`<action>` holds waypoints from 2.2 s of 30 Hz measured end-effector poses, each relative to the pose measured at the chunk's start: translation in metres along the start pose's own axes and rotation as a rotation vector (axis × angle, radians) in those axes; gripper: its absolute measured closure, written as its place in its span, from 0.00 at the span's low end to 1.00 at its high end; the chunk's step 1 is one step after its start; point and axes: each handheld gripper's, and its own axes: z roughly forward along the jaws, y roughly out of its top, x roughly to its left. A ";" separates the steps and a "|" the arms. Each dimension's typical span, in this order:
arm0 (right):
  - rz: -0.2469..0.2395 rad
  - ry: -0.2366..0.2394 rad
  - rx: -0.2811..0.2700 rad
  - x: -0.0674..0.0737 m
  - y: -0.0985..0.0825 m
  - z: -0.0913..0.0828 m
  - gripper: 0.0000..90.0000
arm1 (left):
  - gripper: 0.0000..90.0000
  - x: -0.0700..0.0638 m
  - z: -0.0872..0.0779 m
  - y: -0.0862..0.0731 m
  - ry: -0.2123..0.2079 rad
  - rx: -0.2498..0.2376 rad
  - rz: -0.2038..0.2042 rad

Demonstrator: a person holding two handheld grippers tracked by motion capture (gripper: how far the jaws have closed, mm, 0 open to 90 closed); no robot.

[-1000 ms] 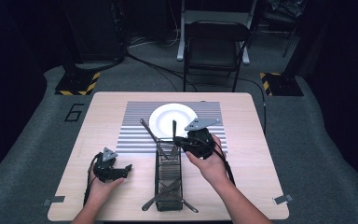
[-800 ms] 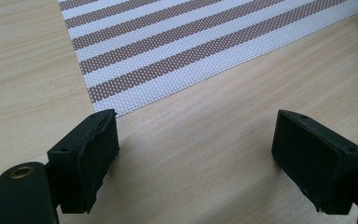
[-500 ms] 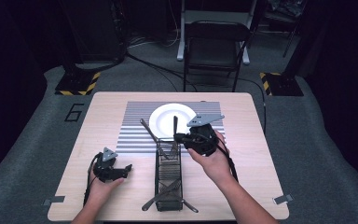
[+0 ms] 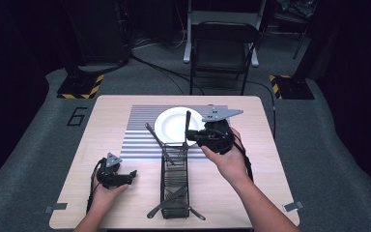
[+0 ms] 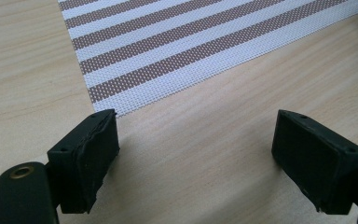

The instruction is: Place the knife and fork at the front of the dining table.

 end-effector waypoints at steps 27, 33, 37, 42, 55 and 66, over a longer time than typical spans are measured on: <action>0.044 -0.165 -0.008 -0.041 -0.010 -0.011 0.98 | 0.16 0.000 0.000 0.000 0.001 0.000 -0.001; 0.049 -0.182 -0.006 -0.049 -0.019 -0.006 0.98 | 0.16 0.000 0.000 0.000 0.001 -0.002 0.003; 0.048 -0.201 -0.014 -0.053 -0.028 -0.001 0.98 | 0.16 0.000 0.000 0.000 0.001 -0.003 0.002; 0.049 -0.220 -0.014 -0.058 -0.035 0.004 0.98 | 0.16 0.000 0.000 0.000 0.001 -0.002 0.002; 0.117 -0.268 0.038 -0.080 -0.060 0.027 0.98 | 0.16 0.000 0.000 0.000 0.001 -0.001 0.004; 0.164 -0.300 0.071 -0.096 -0.072 0.040 0.98 | 0.16 0.000 0.000 0.000 0.000 -0.002 0.002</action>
